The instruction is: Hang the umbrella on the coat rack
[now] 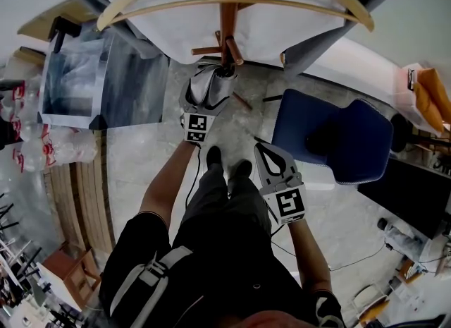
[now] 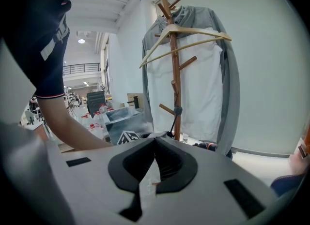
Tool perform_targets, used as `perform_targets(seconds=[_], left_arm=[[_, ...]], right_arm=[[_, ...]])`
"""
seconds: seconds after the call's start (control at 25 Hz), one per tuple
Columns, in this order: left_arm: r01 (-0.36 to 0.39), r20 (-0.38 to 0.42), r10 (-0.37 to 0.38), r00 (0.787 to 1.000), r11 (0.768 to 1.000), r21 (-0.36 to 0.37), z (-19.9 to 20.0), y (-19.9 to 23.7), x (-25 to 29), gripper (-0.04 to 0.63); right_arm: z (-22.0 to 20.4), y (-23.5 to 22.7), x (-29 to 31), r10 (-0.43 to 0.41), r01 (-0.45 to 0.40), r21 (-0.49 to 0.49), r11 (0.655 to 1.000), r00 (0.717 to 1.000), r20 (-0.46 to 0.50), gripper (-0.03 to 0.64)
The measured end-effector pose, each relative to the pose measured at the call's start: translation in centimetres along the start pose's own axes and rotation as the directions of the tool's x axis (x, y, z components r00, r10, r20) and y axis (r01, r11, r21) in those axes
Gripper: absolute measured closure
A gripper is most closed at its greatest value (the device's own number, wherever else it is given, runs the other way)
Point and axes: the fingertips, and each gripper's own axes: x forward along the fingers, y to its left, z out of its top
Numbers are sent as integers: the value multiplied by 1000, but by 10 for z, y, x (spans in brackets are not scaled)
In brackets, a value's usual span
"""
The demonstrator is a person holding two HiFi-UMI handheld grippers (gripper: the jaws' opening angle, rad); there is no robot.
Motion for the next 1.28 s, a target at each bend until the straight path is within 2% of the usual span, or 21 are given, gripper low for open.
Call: perform_targets(seconds=[0.28, 0.76, 1.28], left_arm=[[11, 25, -11, 1000, 1000, 22, 13, -2, -21, 5], [42, 50, -42, 998, 999, -6, 32, -13, -44, 9], [133, 141, -134, 981, 991, 11, 90, -40, -95, 130]], right_arm=[[3, 6, -5, 3, -3, -4, 1000, 1000, 7, 615], [10, 12, -19, -10, 10, -11, 1000, 1000, 22, 615], [14, 5, -42, -48, 48, 5, 999, 998, 40, 615]])
